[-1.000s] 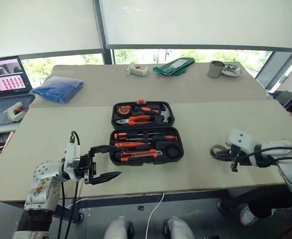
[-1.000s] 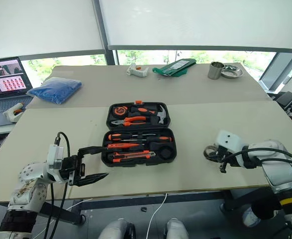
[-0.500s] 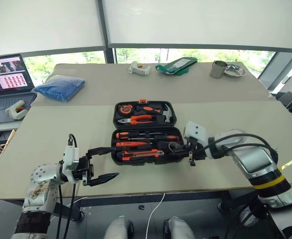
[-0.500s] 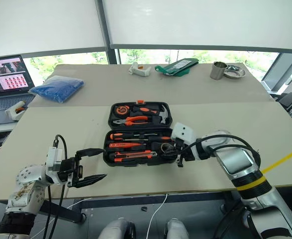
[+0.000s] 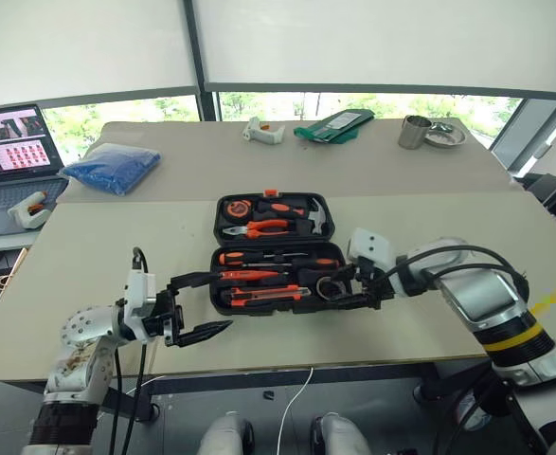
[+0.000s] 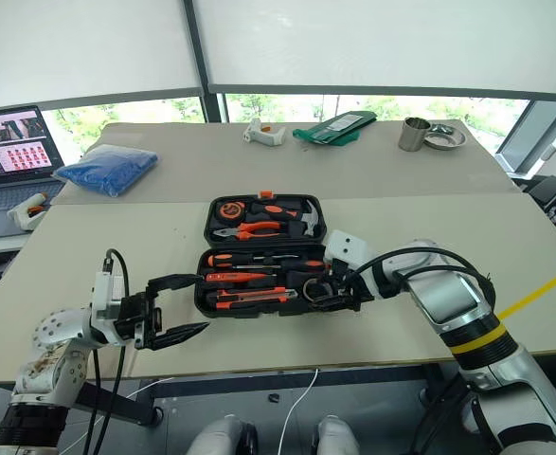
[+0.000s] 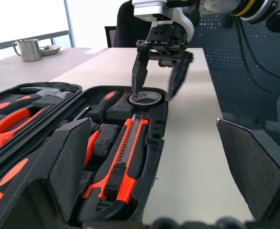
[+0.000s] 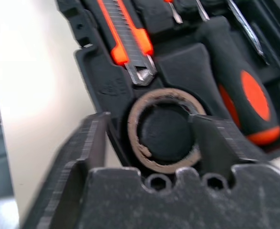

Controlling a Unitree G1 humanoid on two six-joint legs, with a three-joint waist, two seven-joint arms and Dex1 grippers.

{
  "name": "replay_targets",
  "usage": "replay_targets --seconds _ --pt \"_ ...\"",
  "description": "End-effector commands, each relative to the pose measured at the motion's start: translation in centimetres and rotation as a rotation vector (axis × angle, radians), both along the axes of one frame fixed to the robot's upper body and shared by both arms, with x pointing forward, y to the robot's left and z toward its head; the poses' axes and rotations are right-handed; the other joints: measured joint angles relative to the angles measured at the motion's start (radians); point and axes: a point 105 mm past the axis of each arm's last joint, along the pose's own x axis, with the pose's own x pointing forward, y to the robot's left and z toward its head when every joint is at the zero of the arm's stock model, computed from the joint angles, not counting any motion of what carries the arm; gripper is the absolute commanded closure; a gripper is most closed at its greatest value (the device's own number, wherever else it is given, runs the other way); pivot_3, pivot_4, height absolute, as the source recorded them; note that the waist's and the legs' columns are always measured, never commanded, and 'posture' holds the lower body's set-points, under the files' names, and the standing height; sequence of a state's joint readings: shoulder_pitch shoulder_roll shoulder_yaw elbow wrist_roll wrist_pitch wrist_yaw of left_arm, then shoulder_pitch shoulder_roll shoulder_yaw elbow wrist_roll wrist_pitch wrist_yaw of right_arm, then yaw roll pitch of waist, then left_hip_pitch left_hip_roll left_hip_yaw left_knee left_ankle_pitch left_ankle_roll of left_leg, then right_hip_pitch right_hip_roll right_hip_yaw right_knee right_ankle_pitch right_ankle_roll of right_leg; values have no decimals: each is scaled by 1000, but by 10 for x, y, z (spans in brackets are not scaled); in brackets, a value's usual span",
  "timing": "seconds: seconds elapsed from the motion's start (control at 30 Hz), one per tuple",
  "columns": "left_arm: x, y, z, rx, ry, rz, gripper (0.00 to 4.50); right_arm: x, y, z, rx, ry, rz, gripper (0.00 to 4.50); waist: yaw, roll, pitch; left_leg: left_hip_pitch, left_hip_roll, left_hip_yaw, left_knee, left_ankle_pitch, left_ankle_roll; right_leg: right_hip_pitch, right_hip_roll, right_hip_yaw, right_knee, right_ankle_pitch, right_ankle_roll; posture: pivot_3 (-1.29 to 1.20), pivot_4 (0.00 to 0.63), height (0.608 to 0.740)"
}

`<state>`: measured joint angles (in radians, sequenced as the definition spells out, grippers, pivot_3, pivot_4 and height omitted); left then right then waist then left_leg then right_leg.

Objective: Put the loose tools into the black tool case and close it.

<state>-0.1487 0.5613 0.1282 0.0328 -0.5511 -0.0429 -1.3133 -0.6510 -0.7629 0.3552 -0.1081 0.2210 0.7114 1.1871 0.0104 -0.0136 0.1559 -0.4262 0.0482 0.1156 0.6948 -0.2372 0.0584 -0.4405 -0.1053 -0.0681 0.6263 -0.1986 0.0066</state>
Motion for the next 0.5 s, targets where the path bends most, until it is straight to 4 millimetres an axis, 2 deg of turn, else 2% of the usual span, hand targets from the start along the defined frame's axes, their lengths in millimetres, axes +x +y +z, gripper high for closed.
replay_targets --seconds 0.03,0.1,0.17,0.23,0.27,0.33,0.37,0.4,0.43,0.5 --pt "22 17 16 6 -10 162 0 -11 -4 43 118 -56 80 26 1 0 0 0 0 0 0 0 0 0 0 0 0 0 0 0 150 740" --pt "35 32 12 39 38 274 0 -14 -13 54 186 -77 97 26 3 -1 1 0 0 -1 0 0 0 0 0 0 0 0 0 0 150 740" --pt "49 44 5 77 96 385 522 -4 -28 53 223 -98 15 0 2 -1 1 1 0 -1 0 0 0 2 0 0 0 0 1 0 150 740" --pt "65 52 5 69 142 485 1048 20 -49 45 234 -151 -161 0 1 -2 1 2 0 0 0 0 0 3 0 0 -1 -1 2 0 150 740" --pt "74 55 6 71 155 531 1452 33 -60 39 202 -197 -231 493 1 -3 1 2 0 0 0 0 0 3 0 0 -1 -1 2 0 150 740" --pt "84 56 6 83 173 582 2183 48 -73 30 131 -260 -303 1034 2 -4 2 1 -1 0 0 1 -1 2 0 0 0 0 3 0 150 740" --pt "91 56 6 96 177 611 2649 57 -75 28 106 -307 -327 1453 1 -4 2 1 -1 0 0 2 -1 2 0 0 0 0 4 0 150 740" --pt "96 56 6 107 181 628 2894 63 -76 27 90 -336 -343 1710 1 -4 2 1 -2 0 0 2 -1 1 0 1 0 0 3 0 150 740" --pt "102 55 5 121 186 642 3386 71 -77 25 69 -366 -356 2094 -1 -4 3 1 -2 1 0 2 -2 1 0 1 0 1 3 0 150 740" --pt "109 48 2 144 210 622 3923 83 -75 24 47 -417 -366 2677 -7 -4 3 1 -2 1 0 2 -2 0 1 2 1 1 2 0 150 740"
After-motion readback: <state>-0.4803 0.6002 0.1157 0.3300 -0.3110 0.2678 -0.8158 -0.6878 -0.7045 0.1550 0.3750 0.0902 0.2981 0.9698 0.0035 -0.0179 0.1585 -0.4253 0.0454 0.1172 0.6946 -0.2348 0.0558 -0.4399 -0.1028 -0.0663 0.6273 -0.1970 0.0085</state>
